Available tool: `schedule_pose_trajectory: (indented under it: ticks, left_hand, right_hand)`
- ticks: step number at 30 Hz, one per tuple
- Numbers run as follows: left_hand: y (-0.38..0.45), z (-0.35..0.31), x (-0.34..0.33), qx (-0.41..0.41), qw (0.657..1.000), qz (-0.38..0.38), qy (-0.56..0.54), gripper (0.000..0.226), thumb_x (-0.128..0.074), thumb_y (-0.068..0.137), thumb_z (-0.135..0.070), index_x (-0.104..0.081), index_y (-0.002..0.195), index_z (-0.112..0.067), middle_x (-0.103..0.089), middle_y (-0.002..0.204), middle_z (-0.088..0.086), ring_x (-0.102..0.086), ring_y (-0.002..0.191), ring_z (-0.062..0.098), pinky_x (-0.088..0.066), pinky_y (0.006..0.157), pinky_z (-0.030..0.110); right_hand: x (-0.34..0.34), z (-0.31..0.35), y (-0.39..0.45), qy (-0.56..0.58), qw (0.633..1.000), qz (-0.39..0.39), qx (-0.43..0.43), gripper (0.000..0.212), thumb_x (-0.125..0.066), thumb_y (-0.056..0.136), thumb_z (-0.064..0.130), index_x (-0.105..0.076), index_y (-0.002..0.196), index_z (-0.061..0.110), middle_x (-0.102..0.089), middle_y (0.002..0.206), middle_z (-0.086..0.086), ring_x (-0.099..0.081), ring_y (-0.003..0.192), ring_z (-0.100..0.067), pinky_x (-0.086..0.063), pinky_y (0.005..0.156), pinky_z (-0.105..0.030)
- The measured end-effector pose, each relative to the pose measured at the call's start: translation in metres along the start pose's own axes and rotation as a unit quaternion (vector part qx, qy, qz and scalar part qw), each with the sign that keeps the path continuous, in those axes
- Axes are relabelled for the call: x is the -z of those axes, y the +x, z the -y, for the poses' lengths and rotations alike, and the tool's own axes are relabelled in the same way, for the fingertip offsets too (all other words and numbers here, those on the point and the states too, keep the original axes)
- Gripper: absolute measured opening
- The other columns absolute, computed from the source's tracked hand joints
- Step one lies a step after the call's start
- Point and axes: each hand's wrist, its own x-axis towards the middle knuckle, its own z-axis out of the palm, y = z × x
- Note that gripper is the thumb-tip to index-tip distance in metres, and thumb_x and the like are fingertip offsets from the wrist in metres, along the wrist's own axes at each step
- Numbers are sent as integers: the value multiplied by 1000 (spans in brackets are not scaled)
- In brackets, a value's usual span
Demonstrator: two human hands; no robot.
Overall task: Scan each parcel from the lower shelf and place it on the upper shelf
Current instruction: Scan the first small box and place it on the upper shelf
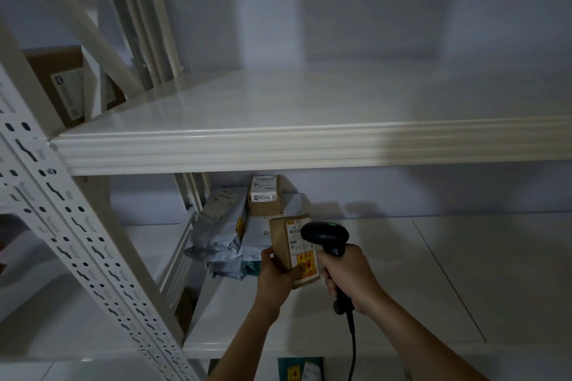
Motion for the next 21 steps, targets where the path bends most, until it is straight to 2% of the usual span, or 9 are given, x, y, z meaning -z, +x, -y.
schedule_pose_trajectory:
  ticks: [5,9,12,16,19,21]
  left_hand:
    - [0,1,2,-4,1000,0,-3,59,-73,79,-1,-43,128,-13,-64,123,2,-64,110,20,-57,72,20]
    - [-1,0,2,4,1000,-2,-11,60,-74,80,-2,-42,128,-16,-65,119,2,-66,103,15,-57,63,16]
    - [2,1,2,3,1000,-5,-5,58,-73,81,-1,-42,129,-14,-64,122,4,-66,105,19,-57,63,17]
    - [4,-1,2,0,1000,-8,5,54,-72,82,1,-42,126,-11,-62,119,1,-63,104,20,-54,55,10]
    - [8,2,3,5,1000,-9,-1,54,-72,82,0,-42,125,-13,-62,118,1,-64,104,20,-55,57,13]
    - [12,5,4,9,1000,-10,-6,55,-74,80,-1,-43,123,-15,-64,121,2,-65,107,21,-59,66,20]
  right_hand:
    - [1,0,-2,-1,1000,4,-9,22,-56,82,13,-55,60,8,-50,51,-7,-42,41,-18,-40,46,-27]
    - [1,2,-2,-27,1000,3,-9,23,-55,80,15,-55,58,8,-49,48,-7,-43,40,-20,-41,47,-27]
    - [0,2,-2,-33,999,4,-4,25,-54,80,16,-55,57,8,-50,49,-9,-43,40,-21,-42,48,-29]
    - [0,2,-3,-18,1000,3,-5,25,-56,81,15,-55,57,9,-51,50,-9,-43,40,-21,-41,48,-29]
    - [0,2,-2,-16,1000,3,-8,26,-56,82,14,-54,57,10,-50,49,-8,-43,40,-20,-40,47,-28]
    - [0,2,-2,-17,1000,4,-9,25,-56,81,14,-54,57,10,-50,49,-8,-43,40,-20,-40,48,-29]
